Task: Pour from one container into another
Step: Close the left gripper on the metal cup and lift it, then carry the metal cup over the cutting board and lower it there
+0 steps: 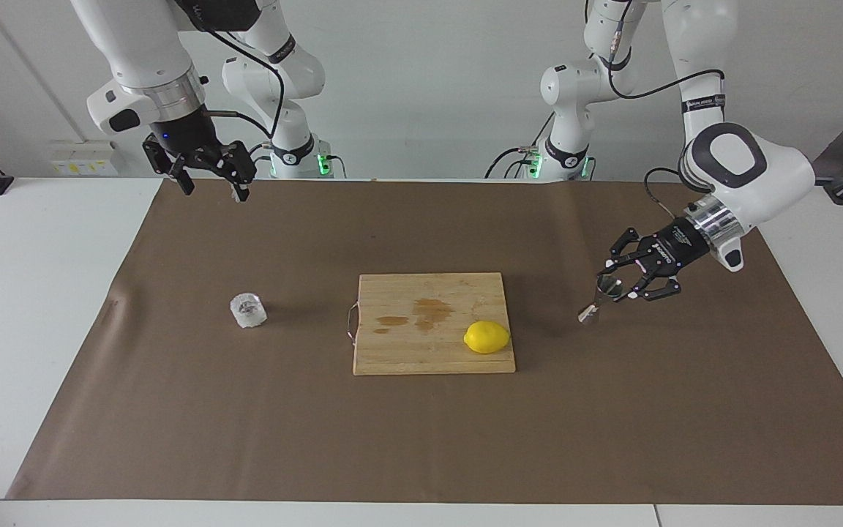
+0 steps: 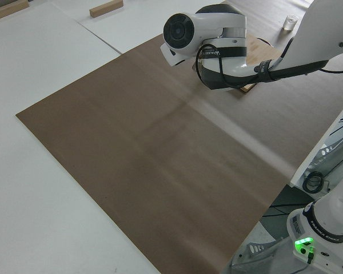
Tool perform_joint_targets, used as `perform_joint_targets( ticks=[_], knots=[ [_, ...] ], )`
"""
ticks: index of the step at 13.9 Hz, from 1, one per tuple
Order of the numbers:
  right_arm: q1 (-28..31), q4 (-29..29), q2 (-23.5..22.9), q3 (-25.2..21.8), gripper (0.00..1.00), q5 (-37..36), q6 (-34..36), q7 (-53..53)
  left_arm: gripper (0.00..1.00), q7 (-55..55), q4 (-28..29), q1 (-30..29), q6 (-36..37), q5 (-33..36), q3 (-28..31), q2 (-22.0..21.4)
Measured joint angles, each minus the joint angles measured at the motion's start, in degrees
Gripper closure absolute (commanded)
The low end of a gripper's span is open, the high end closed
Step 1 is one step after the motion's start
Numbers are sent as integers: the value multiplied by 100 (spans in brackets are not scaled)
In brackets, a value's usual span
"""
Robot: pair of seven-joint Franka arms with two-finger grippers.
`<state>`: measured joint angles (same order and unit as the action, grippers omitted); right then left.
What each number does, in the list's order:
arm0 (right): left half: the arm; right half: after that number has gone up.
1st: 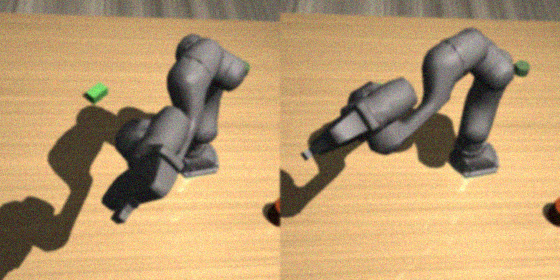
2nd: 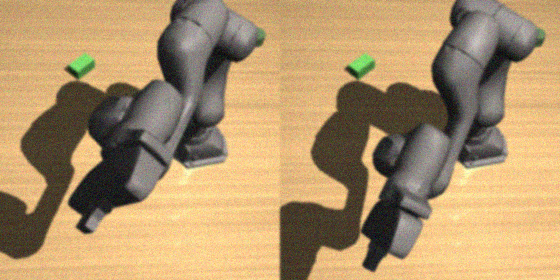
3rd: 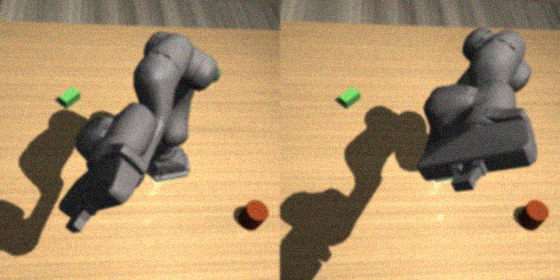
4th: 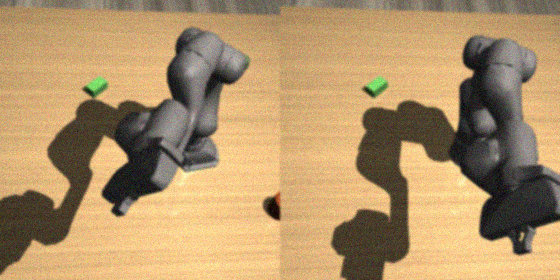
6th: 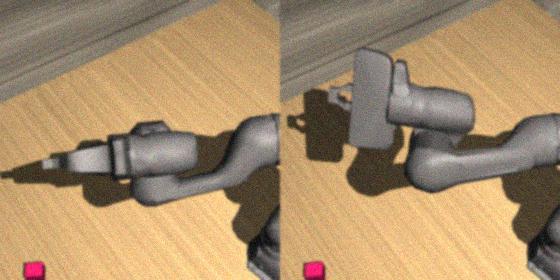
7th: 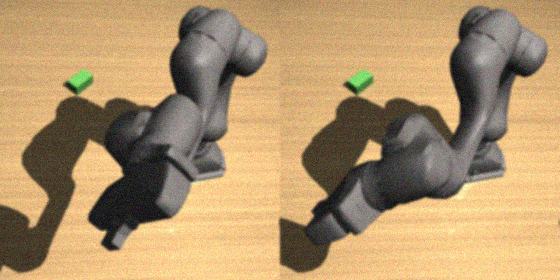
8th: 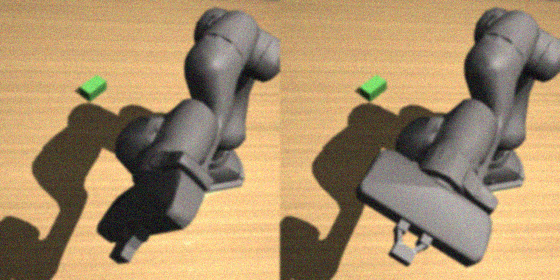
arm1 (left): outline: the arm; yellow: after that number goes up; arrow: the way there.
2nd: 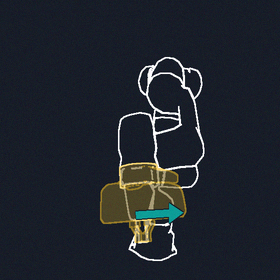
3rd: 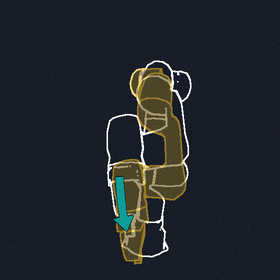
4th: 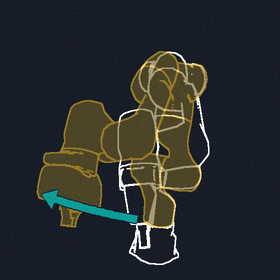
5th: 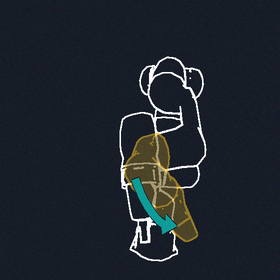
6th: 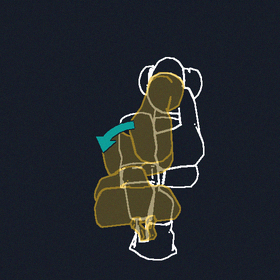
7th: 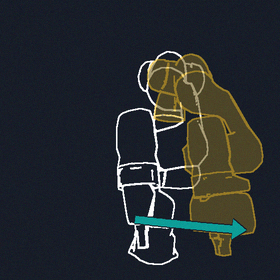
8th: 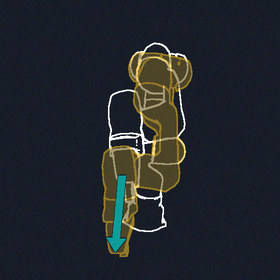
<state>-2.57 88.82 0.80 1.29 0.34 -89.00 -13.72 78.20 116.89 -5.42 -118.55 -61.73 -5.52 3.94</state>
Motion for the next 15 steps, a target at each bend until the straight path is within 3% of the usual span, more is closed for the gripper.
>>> perform_joint_targets(
  ticks=[5,8,12,15],
  knots=[
    [0,0,0,0,0,0,0,0,100,1181,-256,948,-700,0,-203,-16],
    [0,0,0,0,0,0,0,0,100,1757,-262,1770,-2002,-188,-313,50],
    [0,0,0,0,0,0,0,0,100,1853,-260,3138,-4001,-1322,-353,307],
    [0,0,0,0,0,0,0,0,100,1857,-330,3448,-4681,-1664,-534,470]
  ],
)
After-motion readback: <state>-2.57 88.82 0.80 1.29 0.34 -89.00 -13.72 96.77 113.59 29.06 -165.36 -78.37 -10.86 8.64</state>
